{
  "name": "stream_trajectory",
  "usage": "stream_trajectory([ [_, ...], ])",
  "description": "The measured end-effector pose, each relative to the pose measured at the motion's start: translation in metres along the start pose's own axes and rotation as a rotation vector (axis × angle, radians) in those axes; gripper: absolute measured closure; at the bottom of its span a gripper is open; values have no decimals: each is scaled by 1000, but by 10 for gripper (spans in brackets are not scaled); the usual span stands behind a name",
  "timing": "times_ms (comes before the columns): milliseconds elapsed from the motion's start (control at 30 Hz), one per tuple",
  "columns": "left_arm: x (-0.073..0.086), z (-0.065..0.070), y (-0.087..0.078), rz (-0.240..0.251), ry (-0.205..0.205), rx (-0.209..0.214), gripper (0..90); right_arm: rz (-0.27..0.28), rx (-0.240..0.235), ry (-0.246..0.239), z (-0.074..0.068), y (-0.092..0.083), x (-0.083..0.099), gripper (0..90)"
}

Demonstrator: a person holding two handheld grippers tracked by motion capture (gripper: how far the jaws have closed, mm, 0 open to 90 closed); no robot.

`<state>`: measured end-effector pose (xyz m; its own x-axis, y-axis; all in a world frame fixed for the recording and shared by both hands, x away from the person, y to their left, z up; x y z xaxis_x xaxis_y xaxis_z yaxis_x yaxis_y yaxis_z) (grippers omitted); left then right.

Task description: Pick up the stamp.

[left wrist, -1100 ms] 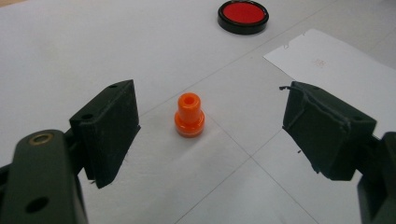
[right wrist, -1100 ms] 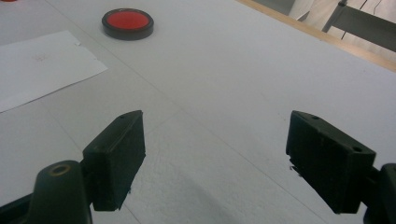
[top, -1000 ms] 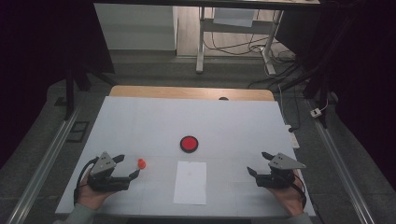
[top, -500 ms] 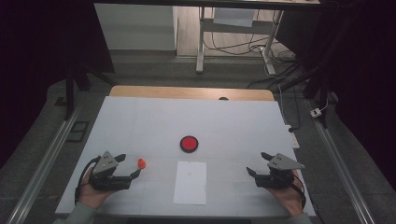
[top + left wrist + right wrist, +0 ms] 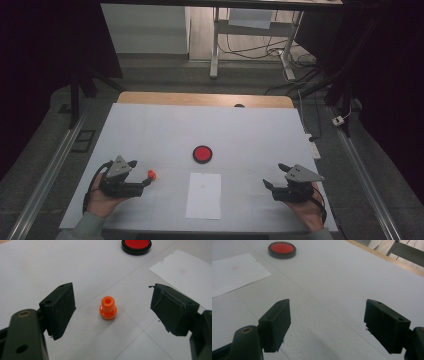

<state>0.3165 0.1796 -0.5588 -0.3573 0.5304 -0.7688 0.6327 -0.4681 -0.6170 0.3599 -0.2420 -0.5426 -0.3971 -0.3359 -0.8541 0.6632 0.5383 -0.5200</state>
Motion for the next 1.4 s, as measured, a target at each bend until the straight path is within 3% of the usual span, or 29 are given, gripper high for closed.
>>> stream_trajectory([
  [300, -8, -4, 8, -34, 20, 26, 208, -9, -8, -11, -4, 3, 1, 214],
  [567, -12, -12, 25, -98, 35, 47, 218, -20, -10, -19, -6, 5, 2, 216],
  [1033, 2, -4, 38, -165, 69, 84, 269, -25, -8, -24, -5, 5, 4, 218],
  [1400, 10, -2, 44, -192, 75, 100, 394, -28, -2, -22, -4, 5, 5, 220],
])
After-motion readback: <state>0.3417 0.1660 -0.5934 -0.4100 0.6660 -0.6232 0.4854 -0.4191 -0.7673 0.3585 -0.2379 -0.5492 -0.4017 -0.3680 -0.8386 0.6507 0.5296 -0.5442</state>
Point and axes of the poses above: each handheld gripper's, and its own axes: y roughly forward along the jaws, x roughly out of its underside, z roughly to its right, the point moved 10 cm from there along y, roughly forward along the jaws, and after that the axes turned 12 degrees about y, right-handed, at the moved point
